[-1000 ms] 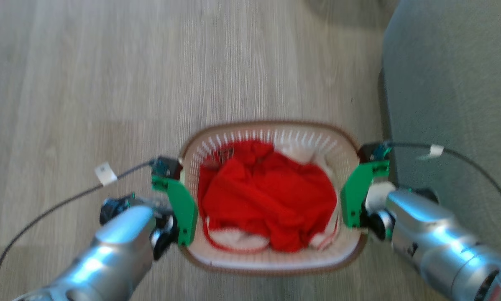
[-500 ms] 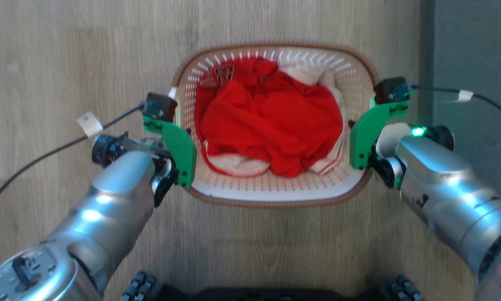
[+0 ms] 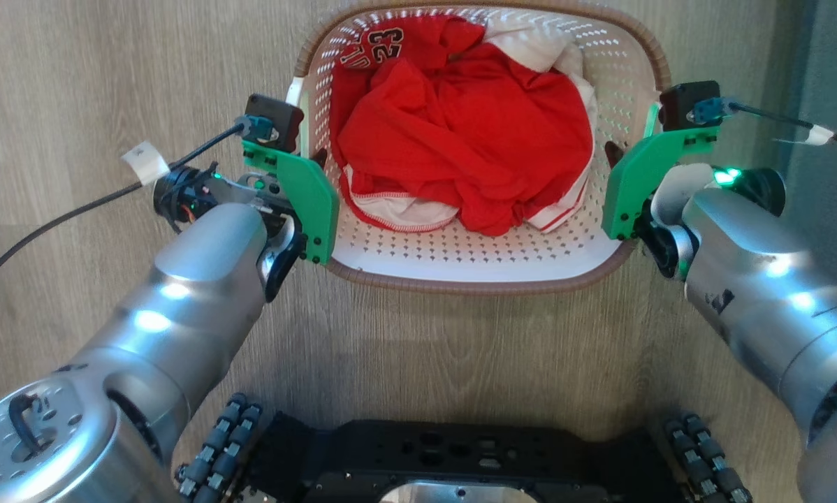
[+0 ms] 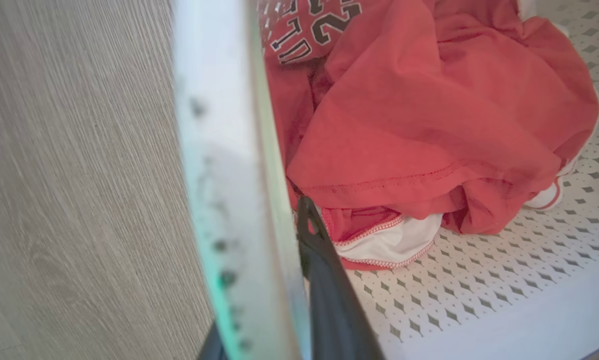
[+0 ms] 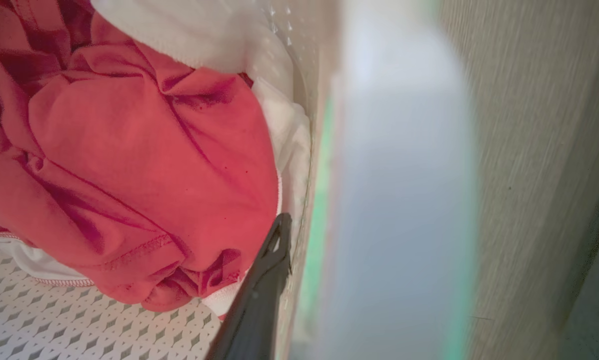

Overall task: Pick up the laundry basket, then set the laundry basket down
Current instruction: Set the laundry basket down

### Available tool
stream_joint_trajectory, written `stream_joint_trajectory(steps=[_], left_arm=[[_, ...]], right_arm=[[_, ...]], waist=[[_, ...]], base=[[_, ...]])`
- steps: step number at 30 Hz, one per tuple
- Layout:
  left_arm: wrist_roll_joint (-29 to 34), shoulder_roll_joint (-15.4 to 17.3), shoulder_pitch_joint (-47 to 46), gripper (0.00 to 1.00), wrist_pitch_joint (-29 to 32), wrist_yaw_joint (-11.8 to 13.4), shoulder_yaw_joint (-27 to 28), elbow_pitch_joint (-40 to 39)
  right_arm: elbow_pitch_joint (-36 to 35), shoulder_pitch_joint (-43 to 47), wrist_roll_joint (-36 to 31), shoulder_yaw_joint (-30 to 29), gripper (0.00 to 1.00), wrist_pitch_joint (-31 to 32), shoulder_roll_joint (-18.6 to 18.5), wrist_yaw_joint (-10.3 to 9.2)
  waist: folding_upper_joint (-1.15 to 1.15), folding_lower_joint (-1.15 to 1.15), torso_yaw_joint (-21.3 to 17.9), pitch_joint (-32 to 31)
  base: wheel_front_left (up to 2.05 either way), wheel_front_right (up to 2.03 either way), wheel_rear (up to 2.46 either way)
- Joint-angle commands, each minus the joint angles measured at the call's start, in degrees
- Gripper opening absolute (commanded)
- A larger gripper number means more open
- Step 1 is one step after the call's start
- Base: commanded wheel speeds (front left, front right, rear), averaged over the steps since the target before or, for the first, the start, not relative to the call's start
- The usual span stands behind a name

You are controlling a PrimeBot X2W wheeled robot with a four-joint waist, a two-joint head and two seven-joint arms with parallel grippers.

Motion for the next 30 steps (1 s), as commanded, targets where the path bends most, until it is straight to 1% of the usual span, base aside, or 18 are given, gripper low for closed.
stream_joint_trajectory(steps=[1, 5, 21, 24, 25, 26, 27, 30], left_arm=[[0.9, -0.5, -0.7, 0.0, -0.4, -0.9, -0.1, -2.8], [-0.9, -0.5, -0.8, 0.0, -0.6, -0.8, 0.2, -3.5], [-2.4, -0.5, -2.4, 0.0, -1.8, -0.1, -0.2, -3.4], [-3.1, -0.5, -2.5, 0.0, -0.9, -0.1, -0.2, -3.3], [-2.9, -0.5, -2.6, 0.25, -0.7, -0.1, -0.3, -3.2], [-2.9, -0.5, -2.6, 0.55, -0.6, 0.2, -0.3, -3.0], [-3.3, -0.5, -2.6, 1.0, -0.2, 0.7, -0.3, -2.8], [-3.8, -0.5, -2.7, 1.0, -0.5, 2.0, -0.4, -2.5]], right_arm=[[-0.8, 0.5, -1.0, 0.8, 0.0, -0.9, 0.8, 0.81], [-0.7, -0.2, -0.8, 0.9, 0.0, -1.1, 0.8, 0.81], [-0.2, -1.5, -0.3, 1.5, 0.0, -1.8, -0.2, 0.81], [-0.3, -1.4, 0.0, 1.6, 0.0, -1.5, -0.2, 0.81], [-0.2, -1.5, 0.2, 1.6, 0.0, -1.3, -0.3, 0.81], [0.1, -1.6, 0.2, 1.5, 0.0, -1.7, -0.3, 0.81], [0.8, -1.8, 0.2, 1.5, 1.0, -2.3, -0.2, 0.81], [1.3, -1.9, 0.5, 1.3, 1.0, -2.7, -0.1, 0.81]], waist=[[0.0, -0.01, 0.3, 1.1], [0.0, -0.01, 0.4, 1.8], [0.0, -0.01, 0.7, 3.7], [0.0, -0.01, 0.7, 3.9], [0.0, -0.01, 0.7, 3.9], [0.0, -0.01, 0.7, 4.0], [0.0, -0.01, 0.7, 4.1], [0.0, -0.01, 0.8, 4.0]], base=[[0.0, 0.0, 0.0], [0.0, 0.0, 0.0], [0.0, 0.0, 0.0], [0.0, 0.0, 0.0], [0.0, 0.0, 0.0], [0.0, 0.0, 0.0], [0.0, 0.0, 0.0], [0.0, 0.0, 0.0]])
